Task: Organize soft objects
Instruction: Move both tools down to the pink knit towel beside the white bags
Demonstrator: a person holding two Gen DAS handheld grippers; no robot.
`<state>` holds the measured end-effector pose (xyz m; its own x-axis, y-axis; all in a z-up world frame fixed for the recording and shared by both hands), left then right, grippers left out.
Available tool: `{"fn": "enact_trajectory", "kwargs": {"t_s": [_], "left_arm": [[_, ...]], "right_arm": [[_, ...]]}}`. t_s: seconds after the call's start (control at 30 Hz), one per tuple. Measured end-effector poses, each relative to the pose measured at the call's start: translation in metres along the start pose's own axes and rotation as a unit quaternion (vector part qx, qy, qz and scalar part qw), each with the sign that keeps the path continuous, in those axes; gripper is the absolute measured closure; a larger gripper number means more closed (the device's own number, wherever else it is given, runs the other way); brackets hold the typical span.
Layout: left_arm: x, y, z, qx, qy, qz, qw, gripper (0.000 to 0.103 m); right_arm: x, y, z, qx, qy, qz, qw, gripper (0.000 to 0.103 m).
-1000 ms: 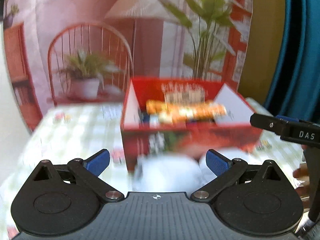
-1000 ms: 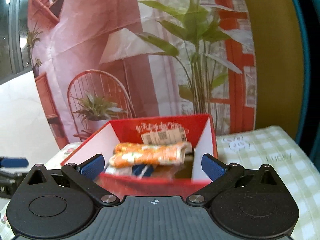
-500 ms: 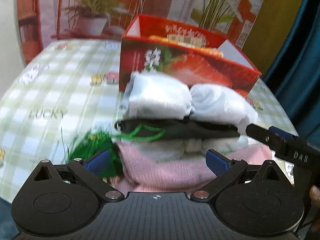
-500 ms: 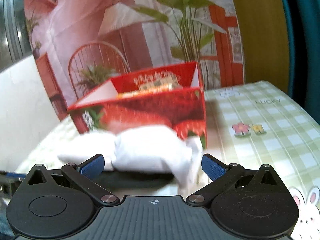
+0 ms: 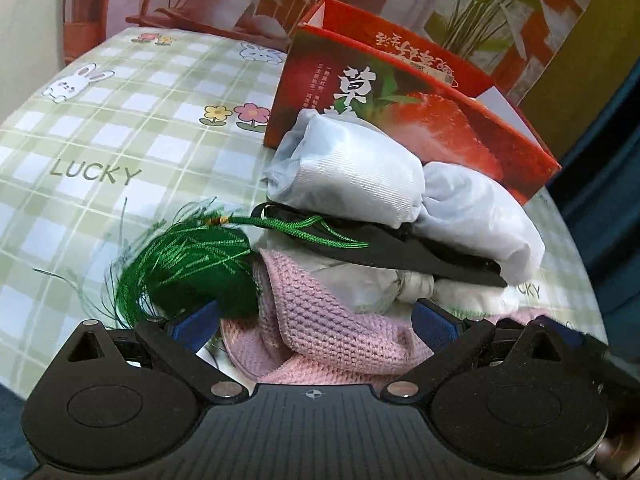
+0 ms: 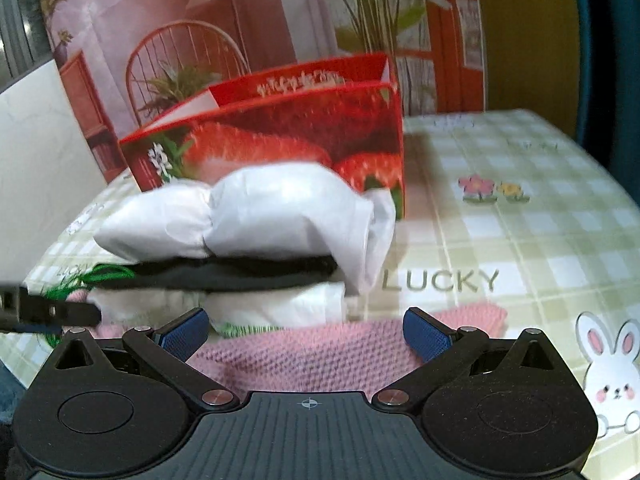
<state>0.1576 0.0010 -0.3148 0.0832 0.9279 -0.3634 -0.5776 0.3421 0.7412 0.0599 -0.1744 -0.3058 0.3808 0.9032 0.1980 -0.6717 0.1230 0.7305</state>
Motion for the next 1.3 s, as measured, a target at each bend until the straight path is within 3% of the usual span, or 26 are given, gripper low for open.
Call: {"fn": "enact_trajectory", "kwargs": {"t_s": [0.3,0.4,0.53,0.7,0.8,0.9,1.1,1.3], "left_arm": [[0.011,-0.016,0.012,-0.004,0.014,0.006,0.9999,0.0],[0.01,-0.005,0.012,-0.007,0.014,0.003,0.9999,0.0],[0.003,0.021,0.019,-0.041,-0.004,0.001,0.9991,0.001],[-0.029,0.044,0.023,-0.078,-0.068,-0.041,0.9938,0.02],[-0.037,0.04,0.018,-0.059,-0.064,-0.06,0.9943,0.033],[-0.039,0.025,0.011,-0.024,-0.054,-0.057,0.9966,0.044],[-0.026,-0.001,-0.006,0.037,-0.028,-0.034,0.9984,0.046],[-0.014,-0.008,-0.014,0.058,-0.023,-0.022,0.9978,0.043]], "right_arm": [[0.002,-0.009,-0.009,0.025,0.004,-0.003,1.0,0.0],[0.001,-0.006,-0.007,0.022,0.003,-0.012,1.0,0.0],[0.0,-0.001,-0.003,0.017,0.001,-0.012,1.0,0.0],[-0.003,0.002,-0.002,0.018,-0.009,-0.012,1.0,0.0],[-0.003,0.005,-0.002,0.014,-0.012,-0.005,1.0,0.0],[-0.003,0.009,-0.001,0.007,-0.01,0.004,1.0,0.001],[-0.004,0.009,-0.002,0.01,-0.01,0.008,1.0,0.009],[-0.006,0.002,-0.008,0.029,0.001,-0.013,1.0,0.015]]}}
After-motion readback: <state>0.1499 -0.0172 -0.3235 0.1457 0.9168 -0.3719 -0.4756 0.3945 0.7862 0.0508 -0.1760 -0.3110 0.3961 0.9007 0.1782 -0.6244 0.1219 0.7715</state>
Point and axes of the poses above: each gripper's, at about its wrist camera, not at the fingertips, and y roughly against the way its jaws point, x to its left, z to its top, the point moved 8 cm from there along -y, roughly the way its jaws point, and after that the axes turned 4 degrees about -z, right-handed, at the moved point
